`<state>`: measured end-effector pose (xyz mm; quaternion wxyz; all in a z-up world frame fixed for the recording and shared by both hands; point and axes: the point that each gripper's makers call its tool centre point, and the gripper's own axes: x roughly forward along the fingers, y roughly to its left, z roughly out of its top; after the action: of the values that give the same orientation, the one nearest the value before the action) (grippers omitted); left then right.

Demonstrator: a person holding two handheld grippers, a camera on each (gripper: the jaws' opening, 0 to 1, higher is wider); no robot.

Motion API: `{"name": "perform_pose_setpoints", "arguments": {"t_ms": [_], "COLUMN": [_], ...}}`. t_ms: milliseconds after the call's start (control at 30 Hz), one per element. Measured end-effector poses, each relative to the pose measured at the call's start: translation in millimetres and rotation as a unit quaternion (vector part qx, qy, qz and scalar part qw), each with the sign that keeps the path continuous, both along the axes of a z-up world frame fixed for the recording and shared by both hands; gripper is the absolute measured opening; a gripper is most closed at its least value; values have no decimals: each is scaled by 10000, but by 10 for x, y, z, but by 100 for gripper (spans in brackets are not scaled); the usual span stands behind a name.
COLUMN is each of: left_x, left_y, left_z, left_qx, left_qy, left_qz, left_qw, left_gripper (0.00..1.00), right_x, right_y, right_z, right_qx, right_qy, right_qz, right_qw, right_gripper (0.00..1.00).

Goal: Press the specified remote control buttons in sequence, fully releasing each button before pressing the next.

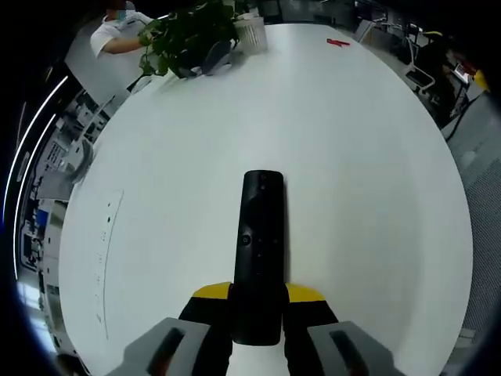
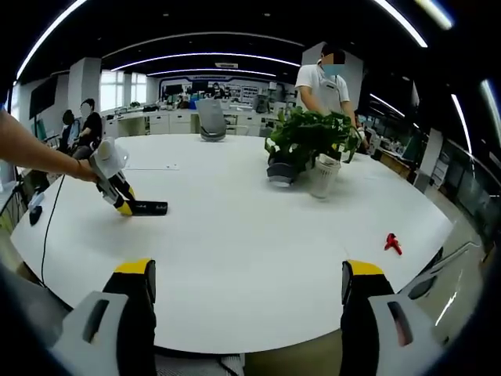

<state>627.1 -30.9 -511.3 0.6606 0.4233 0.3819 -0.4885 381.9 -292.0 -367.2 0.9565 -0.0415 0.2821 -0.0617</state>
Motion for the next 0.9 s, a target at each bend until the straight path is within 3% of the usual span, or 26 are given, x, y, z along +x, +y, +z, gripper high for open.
{"name": "perform_pose_setpoints", "arguments": {"t_ms": [567, 900], "left_x": [482, 630], "left_y": [-27, -32], "left_z": [139, 91], "left_qx": [256, 324], "left_qy": [-226, -269], "left_qz": [-179, -218], "left_qw": [9993, 9989], "left_gripper": [23, 23], "right_x": [-43, -59], "right_y": [-21, -27], "right_z": [-128, -143], "right_qx": [-135, -159], "right_qy": [387, 443], "right_qz": [7, -15], "right_qw": [9992, 9989], "right_gripper": [99, 96]}}
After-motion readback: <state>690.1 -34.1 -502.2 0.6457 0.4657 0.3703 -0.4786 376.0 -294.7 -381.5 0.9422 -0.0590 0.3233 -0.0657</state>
